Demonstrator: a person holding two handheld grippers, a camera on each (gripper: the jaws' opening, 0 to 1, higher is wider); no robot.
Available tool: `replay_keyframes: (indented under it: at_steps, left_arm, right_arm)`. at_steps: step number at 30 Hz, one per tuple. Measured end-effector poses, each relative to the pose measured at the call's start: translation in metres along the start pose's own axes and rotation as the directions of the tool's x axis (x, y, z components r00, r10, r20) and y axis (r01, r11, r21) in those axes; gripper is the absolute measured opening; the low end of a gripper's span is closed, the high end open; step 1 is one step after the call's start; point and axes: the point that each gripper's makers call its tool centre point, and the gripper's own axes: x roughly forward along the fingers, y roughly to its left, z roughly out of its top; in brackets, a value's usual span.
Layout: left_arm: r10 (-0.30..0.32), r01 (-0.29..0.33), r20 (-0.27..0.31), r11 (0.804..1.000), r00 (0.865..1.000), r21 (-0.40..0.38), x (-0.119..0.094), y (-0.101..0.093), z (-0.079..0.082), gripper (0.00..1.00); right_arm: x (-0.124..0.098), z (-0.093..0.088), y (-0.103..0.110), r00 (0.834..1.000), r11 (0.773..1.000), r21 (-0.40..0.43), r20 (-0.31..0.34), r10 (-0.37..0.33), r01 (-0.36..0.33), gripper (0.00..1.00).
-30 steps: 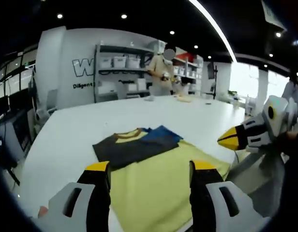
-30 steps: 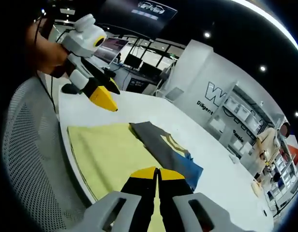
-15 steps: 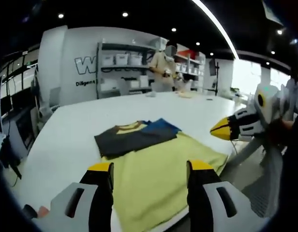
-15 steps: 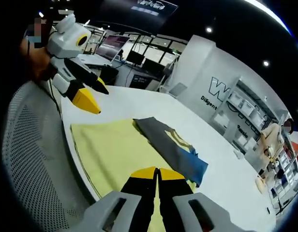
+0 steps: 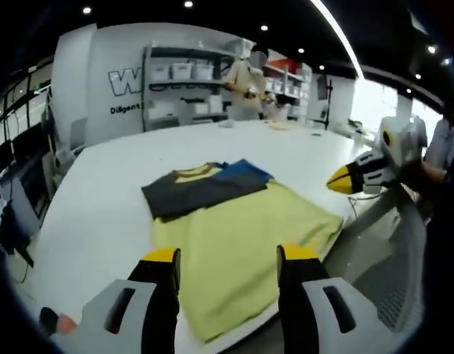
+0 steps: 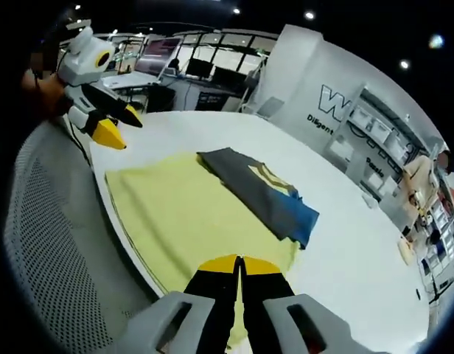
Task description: Fold the garment on the visible template until the final outline fits inside the template.
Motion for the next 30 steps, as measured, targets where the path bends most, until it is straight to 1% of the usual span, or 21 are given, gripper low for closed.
replay_keyframes:
  at_steps: [1,3,5,6,7,8,9,10,12,13,15,17,18,19,20,22,23,26,27,28,30]
  left_arm:
    - [-0.003,0.003,-0.033,1.0,0.999,0.0,-0.001,0.003,-0.007,0.47]
    - [-0.005,0.005,-0.047,1.0,0.999,-0.011,0.0,0.008,-0.011,0.47]
    - [-0.006,0.006,-0.105,1.0,0.994,-0.004,-0.001,0.016,-0.022,0.46]
    - [-0.007,0.004,-0.153,1.0,0.988,-0.017,-0.002,0.02,-0.032,0.45]
    - [-0.022,0.018,-0.165,0.999,0.986,-0.028,-0.001,0.021,-0.036,0.45]
    - [-0.037,0.029,-0.196,0.999,0.98,-0.045,-0.001,0.021,-0.044,0.44]
    - [-0.039,0.023,-0.233,0.997,0.972,-0.07,-0.001,0.024,-0.053,0.43]
    - [-0.056,0.04,-0.266,0.997,0.962,-0.067,0.0,0.025,-0.061,0.43]
    - [-0.055,0.035,-0.282,0.997,0.958,-0.074,0.002,0.029,-0.068,0.43]
    - [-0.075,0.047,-0.318,0.994,0.945,-0.097,0.002,0.029,-0.077,0.43]
    - [-0.075,0.042,-0.341,0.994,0.937,-0.101,0.003,0.032,-0.086,0.4]
    - [-0.085,0.049,-0.371,0.993,0.925,-0.104,0.002,0.032,-0.095,0.37]
    - [-0.086,0.044,-0.387,0.992,0.918,-0.116,0.001,0.033,-0.099,0.36]
    - [-0.088,0.047,-0.385,0.992,0.919,-0.114,0.002,0.033,-0.1,0.36]
    - [-0.091,0.048,-0.388,0.992,0.917,-0.119,0.002,0.033,-0.101,0.35]
    - [-0.103,0.047,-0.404,0.988,0.909,-0.145,0.002,0.034,-0.105,0.34]
    - [-0.105,0.049,-0.403,0.988,0.909,-0.148,0.003,0.035,-0.105,0.32]
    - [-0.119,0.051,-0.418,0.984,0.901,-0.17,0.003,0.033,-0.109,0.31]
    - [-0.13,0.057,-0.433,0.983,0.892,-0.176,0.002,0.031,-0.112,0.3]
    - [-0.131,0.058,-0.435,0.982,0.891,-0.177,0.002,0.03,-0.112,0.3]
    - [-0.135,0.059,-0.442,0.982,0.887,-0.182,0.002,0.03,-0.114,0.3]
  right_arm:
    - [-0.001,-0.012,-0.003,0.999,1.0,0.019,-0.052,0.008,-0.007,0.0]
    - [0.0,-0.019,-0.012,0.998,1.0,0.028,-0.061,-0.002,0.003,0.0]
    - [-0.001,-0.035,-0.011,0.992,0.997,0.069,-0.12,0.032,-0.024,0.0]
    - [0.0,-0.037,-0.014,0.993,0.997,0.079,-0.118,0.027,-0.018,0.0]
    - [0.001,-0.038,-0.016,0.993,0.996,0.083,-0.114,0.026,-0.016,0.0]
    - [0.001,-0.043,-0.015,0.991,0.995,0.095,-0.128,0.038,-0.026,0.0]
    - [0.0,-0.053,-0.015,0.986,0.992,0.118,-0.161,0.051,-0.032,0.01]
    - [0.001,-0.055,-0.017,0.986,0.992,0.119,-0.16,0.047,-0.028,0.01]
    - [0.001,-0.063,-0.016,0.982,0.989,0.142,-0.179,0.062,-0.037,0.03]
    - [0.001,-0.069,-0.014,0.977,0.985,0.166,-0.199,0.081,-0.048,0.04]
    - [0.0,-0.073,-0.017,0.976,0.983,0.179,-0.2,0.081,-0.045,0.04]
    - [-0.001,-0.08,-0.014,0.969,0.973,0.221,-0.22,0.116,-0.067,0.05]
    - [-0.001,-0.082,-0.013,0.966,0.971,0.228,-0.225,0.126,-0.073,0.05]
    - [-0.004,-0.091,-0.008,0.949,0.962,0.254,-0.269,0.165,-0.095,0.05]
    - [-0.001,-0.092,-0.014,0.955,0.967,0.24,-0.259,0.144,-0.08,0.05]
    - [-0.002,-0.096,-0.017,0.953,0.966,0.248,-0.27,0.141,-0.073,0.05]
    - [-0.002,-0.097,-0.016,0.951,0.965,0.252,-0.273,0.147,-0.077,0.05]
    - [-0.003,-0.104,-0.015,0.942,0.96,0.27,-0.294,0.16,-0.079,0.05]
    - [-0.003,-0.106,-0.014,0.94,0.958,0.277,-0.299,0.166,-0.082,0.05]
    - [-0.003,-0.108,-0.013,0.937,0.955,0.283,-0.303,0.174,-0.086,0.06]
    - [-0.004,-0.115,-0.009,0.923,0.944,0.314,-0.325,0.204,-0.098,0.07]
